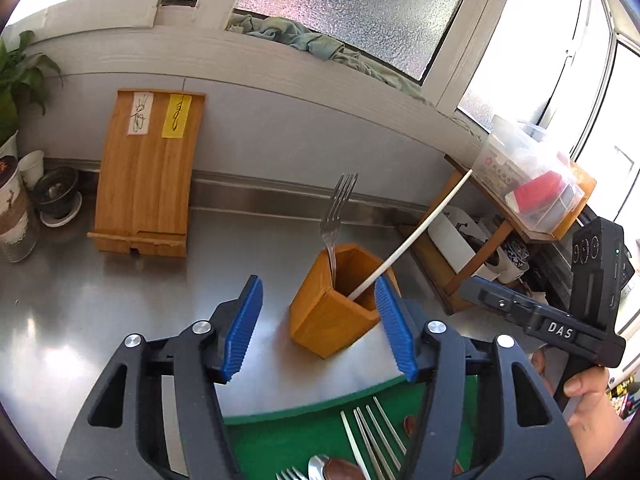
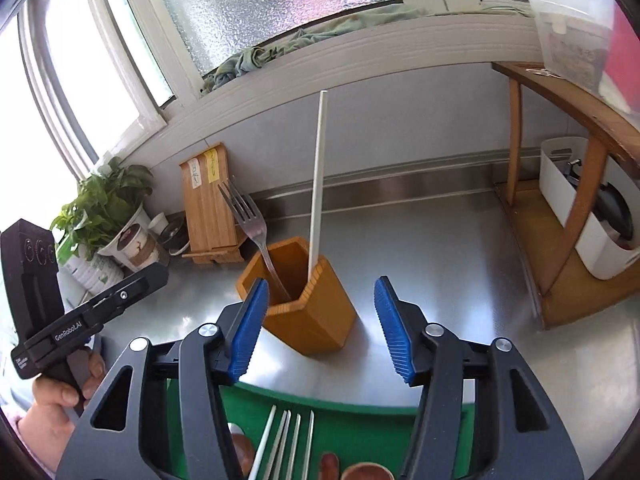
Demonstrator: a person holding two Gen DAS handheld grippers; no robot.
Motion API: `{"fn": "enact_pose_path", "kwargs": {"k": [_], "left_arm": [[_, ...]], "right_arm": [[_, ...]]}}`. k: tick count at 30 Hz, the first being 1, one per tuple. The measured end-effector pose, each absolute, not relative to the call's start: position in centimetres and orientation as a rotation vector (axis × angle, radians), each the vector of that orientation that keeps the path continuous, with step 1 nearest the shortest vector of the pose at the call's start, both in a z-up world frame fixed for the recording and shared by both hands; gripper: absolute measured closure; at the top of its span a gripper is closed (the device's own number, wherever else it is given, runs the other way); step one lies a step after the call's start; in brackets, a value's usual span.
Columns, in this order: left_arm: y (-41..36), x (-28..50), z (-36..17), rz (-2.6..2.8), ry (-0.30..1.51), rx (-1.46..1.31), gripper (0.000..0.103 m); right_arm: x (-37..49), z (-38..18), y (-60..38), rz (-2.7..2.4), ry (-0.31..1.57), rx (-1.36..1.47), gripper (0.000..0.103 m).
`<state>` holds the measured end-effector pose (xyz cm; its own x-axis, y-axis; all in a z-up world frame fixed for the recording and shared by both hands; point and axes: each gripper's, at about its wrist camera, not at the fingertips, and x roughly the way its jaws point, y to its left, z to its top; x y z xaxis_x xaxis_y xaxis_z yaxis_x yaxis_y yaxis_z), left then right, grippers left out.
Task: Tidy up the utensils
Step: 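Grasp a second silver fork with the left tool while the right tool grasps the large wooden spoon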
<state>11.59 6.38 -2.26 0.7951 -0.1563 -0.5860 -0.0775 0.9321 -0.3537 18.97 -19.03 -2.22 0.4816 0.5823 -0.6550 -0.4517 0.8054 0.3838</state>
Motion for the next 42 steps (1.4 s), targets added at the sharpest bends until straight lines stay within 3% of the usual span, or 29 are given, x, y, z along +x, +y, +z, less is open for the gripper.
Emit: {"fn": "enact_pose_path", "kwargs": {"k": [1,4,6,11,12,13,14,16,18,19,21,27,36,42], "left_arm": [[6.3,10.9,-2.3,-0.042,0.674,-0.389,0.037],[5.8,9.2,-2.5,-0.038,0.751,-0.433,0.022],[5.2,8.4,-2.8,-0.052,0.817,-0.460,0.013],[4.1,6.2,-6.0,-0.080,1.059,-0.555,0.011],[4.0,5.8,-6.9,-0.083,1.105,-0.581,0.011],[3.8,5.3,-7.6,-0.085,1.140,-0.595,0.011],[3.7,4.9,-8.3,-0.089,1.171,-0.599,0.014],[3.4,4.0,-9.4,-0.087,1.214,-0.585,0.025],[3.0,3.4,-10.5,-0.088,1.260,-0.575,0.047],[2.9,3.1,-11.0,-0.090,1.284,-0.571,0.053],[2.7,2.9,-11.8,-0.080,1.318,-0.552,0.067],[2.3,3.0,-13.1,-0.024,1.363,-0.519,0.083],[0.5,4.0,-12.9,0.040,1.369,-0.414,0.090],[0.4,4.6,-12.8,0.065,1.391,-0.376,0.090]], "right_arm": [[18.6,-2.3,-19.6,0.628,0.899,0.173,0.010],[17.1,-2.5,-20.7,0.656,1.035,0.172,0.004],[15.9,-2.7,-21.1,0.659,1.111,0.121,0.004],[13.3,-5.4,-21.9,0.660,1.362,0.096,0.004],[13.0,-6.2,-22.0,0.645,1.411,0.097,0.008],[12.7,-6.8,-22.0,0.635,1.446,0.087,0.018],[12.4,-7.4,-22.0,0.626,1.473,0.073,0.025],[12.1,-8.9,-22.0,0.596,1.533,0.059,0.058],[11.6,-9.9,-21.9,0.580,1.567,0.036,0.076],[11.5,-10.2,-21.9,0.566,1.577,0.019,0.080],[11.4,-10.8,-21.8,0.549,1.595,0.019,0.080],[11.3,-11.6,-21.4,0.524,1.613,0.011,0.080],[11.5,-11.9,-19.9,0.503,1.617,-0.057,0.080],[11.9,-12.1,-19.2,0.491,1.624,-0.101,0.082]]}}
